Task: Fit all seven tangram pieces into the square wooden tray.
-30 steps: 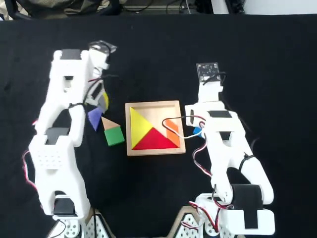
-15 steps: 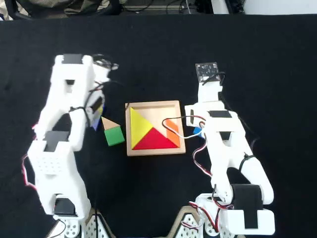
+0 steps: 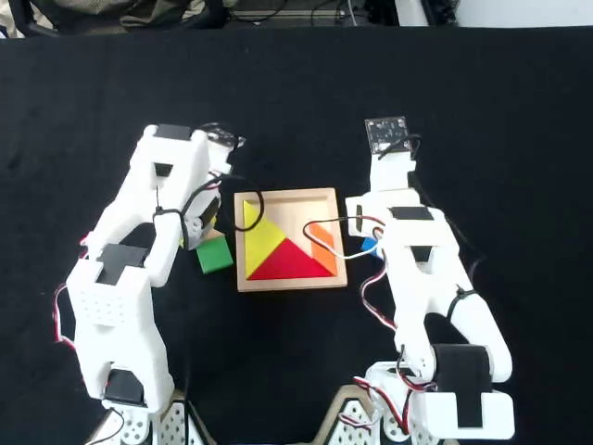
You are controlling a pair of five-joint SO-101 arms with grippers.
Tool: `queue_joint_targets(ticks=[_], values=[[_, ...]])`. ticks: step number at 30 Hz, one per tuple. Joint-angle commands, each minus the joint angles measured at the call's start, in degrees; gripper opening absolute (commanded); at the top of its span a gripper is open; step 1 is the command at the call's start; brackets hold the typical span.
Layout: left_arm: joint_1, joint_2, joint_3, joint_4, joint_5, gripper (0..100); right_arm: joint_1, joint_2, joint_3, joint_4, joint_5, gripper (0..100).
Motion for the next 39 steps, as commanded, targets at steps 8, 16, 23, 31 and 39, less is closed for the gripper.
queue_joint_targets(ticks=[8,16,23,31,39], values=[[-2.2,-0.4,2.4,-4.0,-0.2,3,-0.4,0.0,-2.9,0.2,0.4,1.5],[-11.2,-0.3,1.9,-8.7,-5.8,3,-0.5,0.0,-2.9,0.1,0.4,1.5],[-14.0,-0.4,1.9,-19.2,-5.3,3,-2.1,0.0,-2.7,0.3,0.4,1.5],[-12.9,-0.4,0.0,-27.4,4.0,3,-2.1,0.0,-2.7,0.3,0.4,1.5],[-8.7,-1.0,-5.1,-26.9,10.8,3,-2.1,0.0,-2.8,0.3,0.5,1.5]])
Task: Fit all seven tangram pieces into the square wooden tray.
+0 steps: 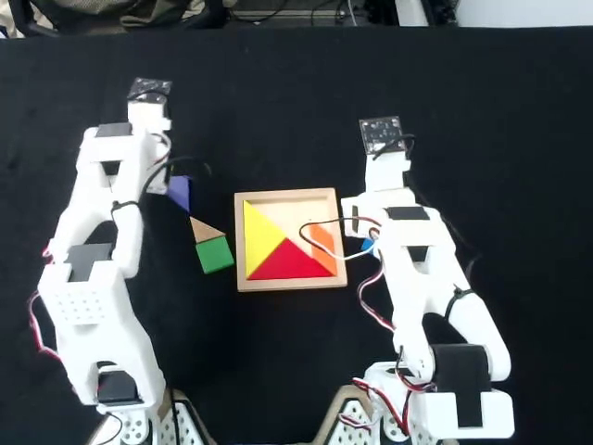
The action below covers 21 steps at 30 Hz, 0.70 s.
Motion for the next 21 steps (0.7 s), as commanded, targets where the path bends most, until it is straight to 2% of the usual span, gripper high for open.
queue_joint_targets(ticks=[1,3,5,7,10,14,17,21], values=[[4.2,-1.3,-4.8,-0.2,4.6,3,-0.9,0.0,-2.8,0.3,0.4,1.5],[5.8,-1.3,-7.5,3.4,8.8,3,-0.8,-0.1,-2.8,0.3,0.4,1.5],[7.7,-1.8,-12.5,11.3,14.3,5,-0.7,-0.2,-2.8,0.3,0.4,1.5],[9.5,-1.8,-18.1,17.4,20.7,14,-0.7,-0.3,-2.8,0.3,0.4,1.5],[10.1,-2.0,-23.8,22.0,30.9,26,-0.7,-0.3,-2.8,0.3,0.4,1.5],[9.5,-1.6,-23.3,26.3,43.1,26,-0.8,-0.3,-2.7,0.4,0.4,1.5],[7.9,-1.7,-16.8,24.4,52.8,26,-0.9,-0.3,-2.7,0.4,0.4,1.5],[6.1,-2.2,-7.0,15.4,57.8,26,-0.9,-0.3,-2.7,0.4,0.4,1.5]])
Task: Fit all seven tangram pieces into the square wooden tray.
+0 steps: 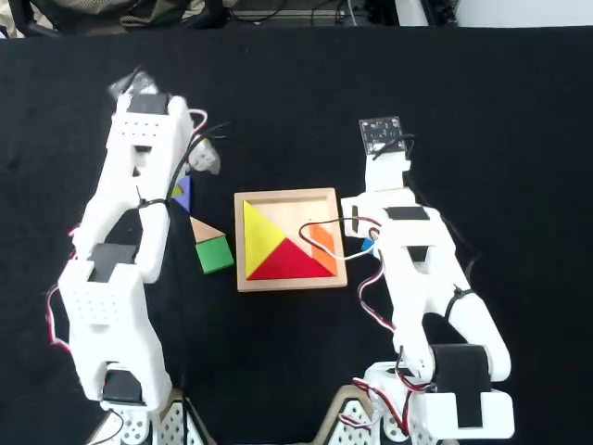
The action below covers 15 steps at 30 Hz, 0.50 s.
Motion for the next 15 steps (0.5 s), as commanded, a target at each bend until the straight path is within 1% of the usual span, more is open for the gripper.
queue_joint_targets(ticks=[1,3,6,10,15], values=[[-2.3,-2.2,8.9,-9.1,5.9,26,-0.9,-0.3,-2.7,0.4,0.4,1.5],[-3.1,-2.3,11.2,-12.3,6.7,26,-0.9,-0.2,-2.7,0.4,0.4,1.5],[-4.4,-2.3,11.5,-13.7,7.1,26,-0.9,-0.2,-2.7,0.4,0.4,1.5],[-4.6,-1.7,11.5,-17.7,7.1,26,-1.2,0.0,-2.7,0.4,0.4,1.5],[-4.6,-1.6,11.6,-19.4,7.1,26,-2.0,0.0,-2.6,0.4,0.4,1.5]])
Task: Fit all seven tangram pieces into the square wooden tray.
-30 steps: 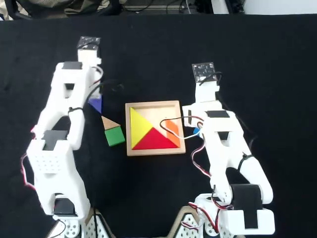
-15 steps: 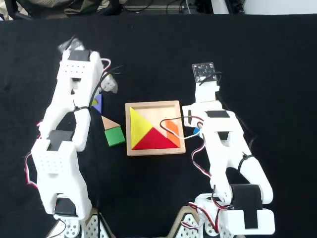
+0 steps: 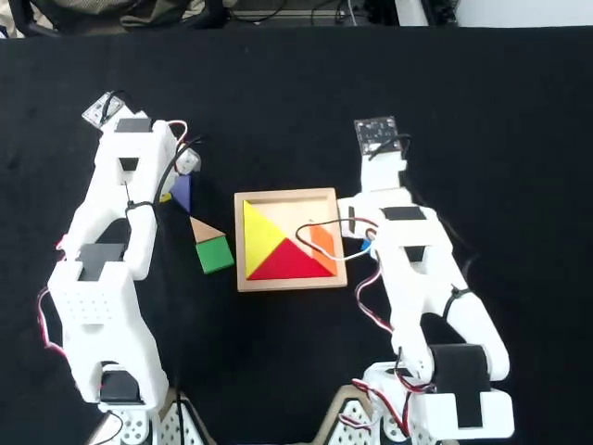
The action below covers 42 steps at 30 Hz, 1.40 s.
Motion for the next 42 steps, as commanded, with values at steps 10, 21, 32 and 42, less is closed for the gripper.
queue_joint_targets(ticks=[10,21,32,42], values=[[-1.3,-1.5,0.2,-1.3,0.4,26,-0.9,0.0,-2.2,0.4,0.4,1.5],[-1.5,5.3,-4.2,-0.8,0.4,26,-0.9,0.0,-2.2,0.3,0.4,1.5],[-0.8,5.5,-4.3,-0.8,0.4,26,-0.9,0.0,-2.2,0.3,0.4,1.5],[-0.5,5.5,-4.2,-0.8,0.3,18,-0.9,0.0,-2.2,0.3,0.4,1.5]])
